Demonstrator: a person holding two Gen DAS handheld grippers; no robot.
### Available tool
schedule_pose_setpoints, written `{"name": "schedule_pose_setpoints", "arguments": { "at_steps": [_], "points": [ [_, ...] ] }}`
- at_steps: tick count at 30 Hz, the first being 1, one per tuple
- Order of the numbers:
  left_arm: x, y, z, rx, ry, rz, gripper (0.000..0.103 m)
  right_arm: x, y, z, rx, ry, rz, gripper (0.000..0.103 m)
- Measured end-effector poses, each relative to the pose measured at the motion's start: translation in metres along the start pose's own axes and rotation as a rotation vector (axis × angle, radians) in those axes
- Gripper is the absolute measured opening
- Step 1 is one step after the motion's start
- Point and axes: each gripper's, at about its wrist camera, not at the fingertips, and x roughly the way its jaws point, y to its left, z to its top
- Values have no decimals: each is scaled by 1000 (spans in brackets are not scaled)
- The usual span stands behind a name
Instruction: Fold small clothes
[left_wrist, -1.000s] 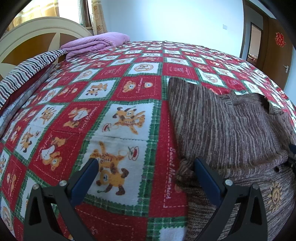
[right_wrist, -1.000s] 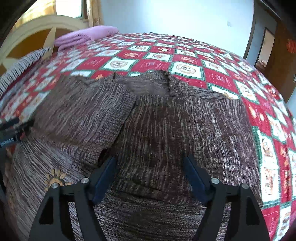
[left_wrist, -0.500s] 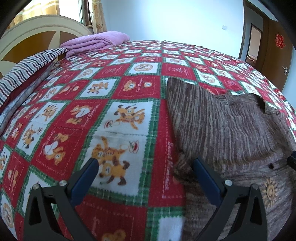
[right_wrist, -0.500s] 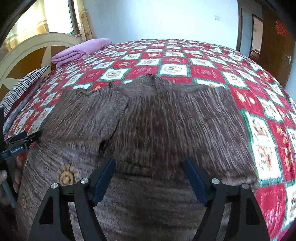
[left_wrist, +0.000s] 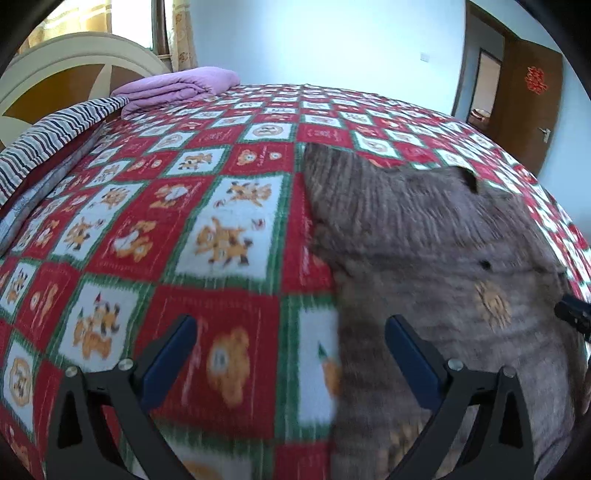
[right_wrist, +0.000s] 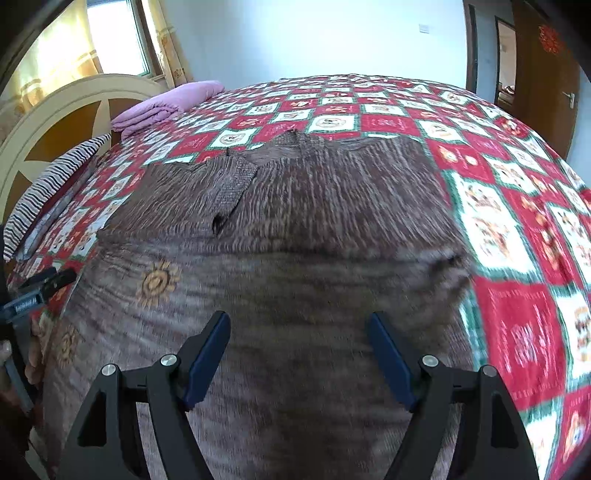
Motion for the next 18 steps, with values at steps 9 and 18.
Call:
{"name": "schedule_pose_setpoints", "arguments": {
  "at_steps": [9, 18],
  "points": [
    [-42, 1, -41, 23, -17, -47, 103, -36, -4, -39, -25, 22, -16, 77],
    [-69, 0, -72, 47, -9, -75, 101, -61, 4, -77, -70, 61, -30, 77]
  ]
}}
